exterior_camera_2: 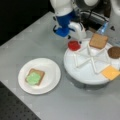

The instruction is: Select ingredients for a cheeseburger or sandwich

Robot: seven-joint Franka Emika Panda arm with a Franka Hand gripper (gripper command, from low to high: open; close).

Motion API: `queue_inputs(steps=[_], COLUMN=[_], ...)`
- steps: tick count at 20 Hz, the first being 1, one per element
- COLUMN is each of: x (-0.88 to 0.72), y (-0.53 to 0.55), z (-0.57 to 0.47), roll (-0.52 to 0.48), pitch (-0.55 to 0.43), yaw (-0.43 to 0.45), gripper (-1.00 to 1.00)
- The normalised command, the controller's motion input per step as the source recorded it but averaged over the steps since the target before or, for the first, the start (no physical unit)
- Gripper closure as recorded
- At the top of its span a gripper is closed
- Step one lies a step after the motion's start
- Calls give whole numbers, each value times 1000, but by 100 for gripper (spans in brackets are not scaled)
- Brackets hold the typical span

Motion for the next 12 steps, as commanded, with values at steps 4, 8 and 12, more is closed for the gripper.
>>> queue_inputs(steps=[4,8,12], x=[-111,-89,-61], y=[-38,-34,-26], z=[-154,-177,-171], roll=[116,141,164], pitch=[-163,-213,-206], yaw=[-22,-40,-62], gripper=[-100,-100,-100])
